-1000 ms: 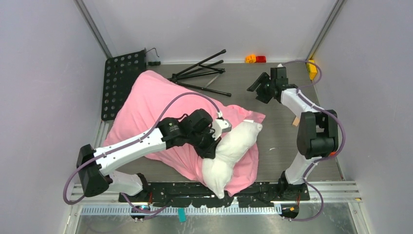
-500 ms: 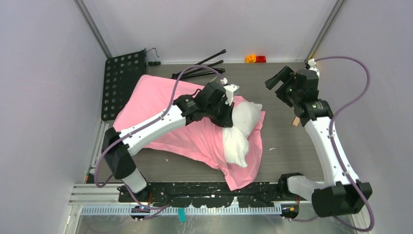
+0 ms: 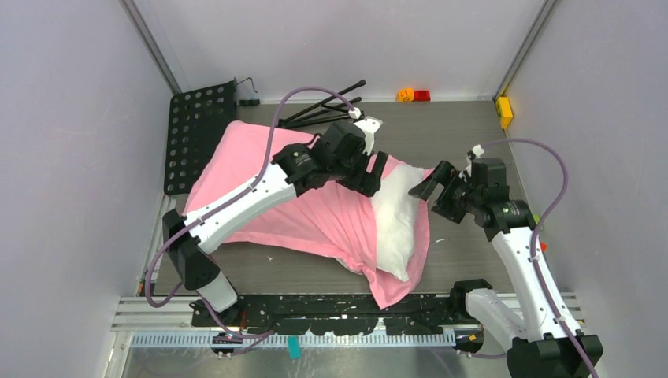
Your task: Remove the pillowcase from the pillow
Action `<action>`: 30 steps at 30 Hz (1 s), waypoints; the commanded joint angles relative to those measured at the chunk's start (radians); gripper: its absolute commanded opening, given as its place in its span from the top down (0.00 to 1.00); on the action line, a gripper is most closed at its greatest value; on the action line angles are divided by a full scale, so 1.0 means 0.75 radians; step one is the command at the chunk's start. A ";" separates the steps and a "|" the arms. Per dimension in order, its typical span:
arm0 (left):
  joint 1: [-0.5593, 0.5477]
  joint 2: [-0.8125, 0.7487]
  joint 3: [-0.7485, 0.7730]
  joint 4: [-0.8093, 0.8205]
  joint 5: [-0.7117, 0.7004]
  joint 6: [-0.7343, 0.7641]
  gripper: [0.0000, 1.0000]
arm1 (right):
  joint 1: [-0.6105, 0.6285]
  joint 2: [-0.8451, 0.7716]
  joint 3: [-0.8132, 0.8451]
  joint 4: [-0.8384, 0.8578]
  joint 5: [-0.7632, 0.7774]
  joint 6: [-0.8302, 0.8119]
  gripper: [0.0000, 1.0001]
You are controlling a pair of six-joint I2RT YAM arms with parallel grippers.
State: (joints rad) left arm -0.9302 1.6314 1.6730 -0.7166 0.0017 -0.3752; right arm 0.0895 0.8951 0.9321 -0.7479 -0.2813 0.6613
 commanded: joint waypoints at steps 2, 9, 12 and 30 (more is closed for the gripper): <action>-0.087 -0.007 0.110 -0.193 -0.314 0.092 0.21 | 0.005 -0.012 -0.274 0.258 -0.349 0.135 0.08; -0.088 0.111 0.126 -0.219 -0.335 0.092 0.16 | 0.062 0.023 -0.417 0.472 -0.420 0.158 0.08; -0.033 0.162 0.126 -0.239 -0.313 0.060 0.24 | 0.088 0.069 -0.441 0.484 -0.363 0.134 0.15; 0.329 -0.254 -0.364 -0.153 -0.320 0.000 0.80 | 0.106 -0.098 -0.208 0.144 0.336 -0.006 1.00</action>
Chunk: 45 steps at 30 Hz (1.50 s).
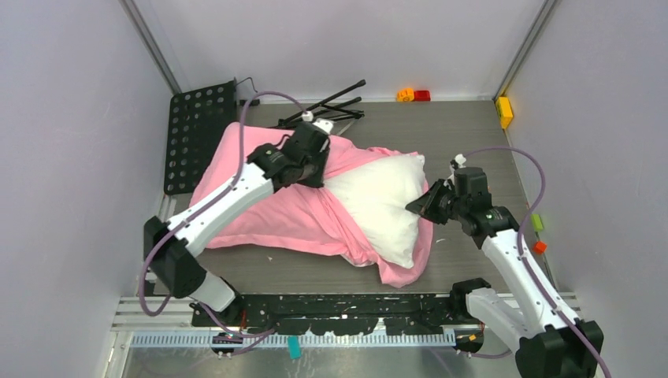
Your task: Remove the pillowcase from the pillow
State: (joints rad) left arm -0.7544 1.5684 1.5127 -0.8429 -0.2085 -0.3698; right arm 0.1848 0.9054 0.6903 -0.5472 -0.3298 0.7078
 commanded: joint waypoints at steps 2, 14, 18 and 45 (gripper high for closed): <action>0.116 -0.219 -0.251 0.083 0.027 -0.046 0.81 | -0.020 -0.176 0.152 -0.137 0.513 -0.062 1.00; 0.263 -0.414 -0.533 0.233 0.086 -0.147 0.84 | -0.020 -0.388 0.229 -0.219 0.945 -0.058 1.00; 0.263 -0.424 -0.507 0.228 0.137 -0.123 0.84 | -0.020 -0.334 0.199 -0.139 0.697 -0.096 1.00; -0.456 -0.633 -0.723 0.737 0.386 -0.572 0.29 | -0.018 -0.087 0.182 0.348 0.139 0.112 1.00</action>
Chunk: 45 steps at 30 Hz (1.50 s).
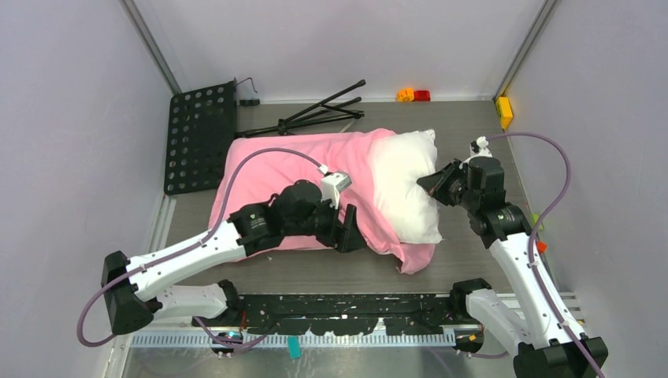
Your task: Remove the pillowcase from the pillow
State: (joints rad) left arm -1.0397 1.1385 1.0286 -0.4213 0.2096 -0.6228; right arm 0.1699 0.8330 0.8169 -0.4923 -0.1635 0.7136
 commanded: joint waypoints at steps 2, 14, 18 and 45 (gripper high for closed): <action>-0.165 -0.077 -0.092 0.193 -0.291 -0.274 0.29 | 0.002 0.023 0.013 0.306 -0.092 0.122 1.00; -0.327 0.083 0.008 -0.004 -0.833 -0.287 0.15 | 0.001 0.054 0.014 0.354 -0.095 0.141 1.00; -0.451 0.171 0.179 -0.065 -1.055 -0.159 0.07 | 0.001 0.038 0.020 0.334 -0.087 0.139 1.00; 0.232 0.058 -0.200 -0.337 -1.150 -0.085 0.26 | 0.000 -0.066 0.273 -0.177 0.649 -0.063 1.00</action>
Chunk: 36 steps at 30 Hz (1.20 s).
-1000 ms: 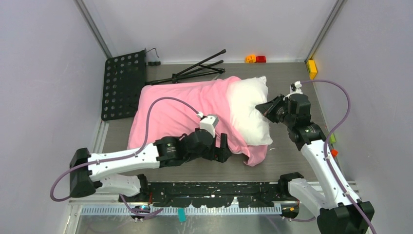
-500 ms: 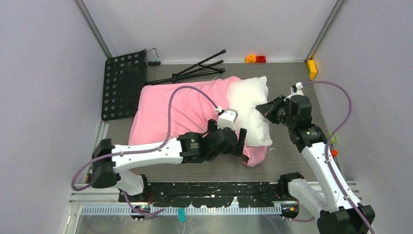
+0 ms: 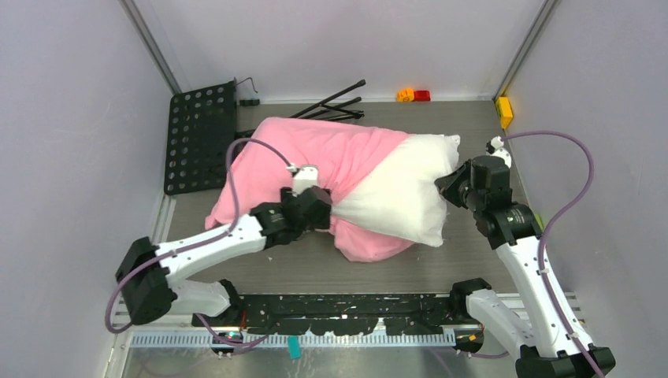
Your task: Remove the pillowcase from the pillow
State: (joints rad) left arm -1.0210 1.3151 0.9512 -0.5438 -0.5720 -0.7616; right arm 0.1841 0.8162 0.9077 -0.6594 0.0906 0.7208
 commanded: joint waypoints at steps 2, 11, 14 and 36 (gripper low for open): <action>0.318 -0.284 -0.148 -0.173 -0.041 0.119 0.26 | -0.019 -0.042 0.164 0.039 0.332 -0.065 1.00; 0.413 -0.417 -0.116 -0.176 0.152 0.171 0.28 | -0.019 -0.004 0.140 0.155 0.002 -0.027 1.00; 0.412 -0.435 0.003 -0.222 0.371 0.233 0.24 | -0.019 0.014 0.127 0.209 -0.097 -0.014 1.00; 0.412 0.341 1.198 -0.377 0.665 0.613 0.12 | -0.018 0.020 -0.062 0.342 -0.740 -0.031 1.00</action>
State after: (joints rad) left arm -0.7177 1.4559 1.7054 -0.8288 -0.0891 -0.3614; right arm 0.1665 0.8719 0.8787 -0.5045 -0.3199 0.7094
